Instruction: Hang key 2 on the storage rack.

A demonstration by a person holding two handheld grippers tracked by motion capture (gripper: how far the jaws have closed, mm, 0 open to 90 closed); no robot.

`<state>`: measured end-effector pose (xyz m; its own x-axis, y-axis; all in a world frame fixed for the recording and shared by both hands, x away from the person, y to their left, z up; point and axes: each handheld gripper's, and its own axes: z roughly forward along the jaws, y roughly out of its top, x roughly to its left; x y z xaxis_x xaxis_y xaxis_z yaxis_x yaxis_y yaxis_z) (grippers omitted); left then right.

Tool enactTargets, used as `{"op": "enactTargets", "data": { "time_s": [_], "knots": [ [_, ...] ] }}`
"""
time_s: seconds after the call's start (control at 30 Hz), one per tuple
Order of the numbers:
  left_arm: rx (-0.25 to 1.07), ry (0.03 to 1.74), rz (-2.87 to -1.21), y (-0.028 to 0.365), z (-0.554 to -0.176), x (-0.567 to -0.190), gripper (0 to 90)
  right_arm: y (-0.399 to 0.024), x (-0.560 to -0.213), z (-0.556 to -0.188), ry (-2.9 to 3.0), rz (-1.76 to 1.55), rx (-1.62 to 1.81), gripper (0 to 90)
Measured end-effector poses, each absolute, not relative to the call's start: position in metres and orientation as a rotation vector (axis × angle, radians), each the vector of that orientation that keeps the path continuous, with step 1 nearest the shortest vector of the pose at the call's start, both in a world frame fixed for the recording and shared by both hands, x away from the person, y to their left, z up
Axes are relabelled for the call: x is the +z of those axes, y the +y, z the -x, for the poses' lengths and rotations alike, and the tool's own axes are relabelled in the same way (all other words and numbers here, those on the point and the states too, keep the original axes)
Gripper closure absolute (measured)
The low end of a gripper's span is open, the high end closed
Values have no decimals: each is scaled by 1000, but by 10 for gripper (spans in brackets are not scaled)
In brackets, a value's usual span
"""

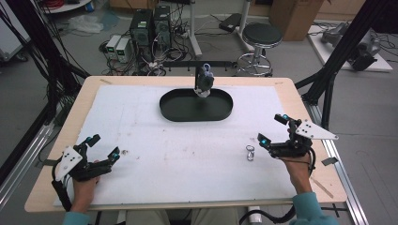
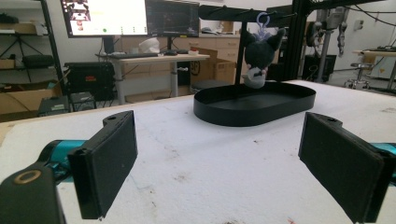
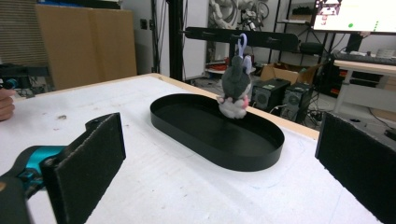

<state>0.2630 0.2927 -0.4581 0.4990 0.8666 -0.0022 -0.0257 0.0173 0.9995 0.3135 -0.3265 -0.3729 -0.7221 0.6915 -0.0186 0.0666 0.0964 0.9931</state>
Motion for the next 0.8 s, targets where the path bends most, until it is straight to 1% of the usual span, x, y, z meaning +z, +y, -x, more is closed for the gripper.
{"op": "enactTargets", "data": {
  "time_s": [0.47, 0.8],
  "knots": [
    [824, 801, -1385, 293, -263, -458, 121, -328, -367, -320, 1957, -735, 1643, 7],
    [825, 801, -1386, 293, -263, -458, 121, -326, -357, -333, 2130, -712, 1532, 8]
  ]
}}
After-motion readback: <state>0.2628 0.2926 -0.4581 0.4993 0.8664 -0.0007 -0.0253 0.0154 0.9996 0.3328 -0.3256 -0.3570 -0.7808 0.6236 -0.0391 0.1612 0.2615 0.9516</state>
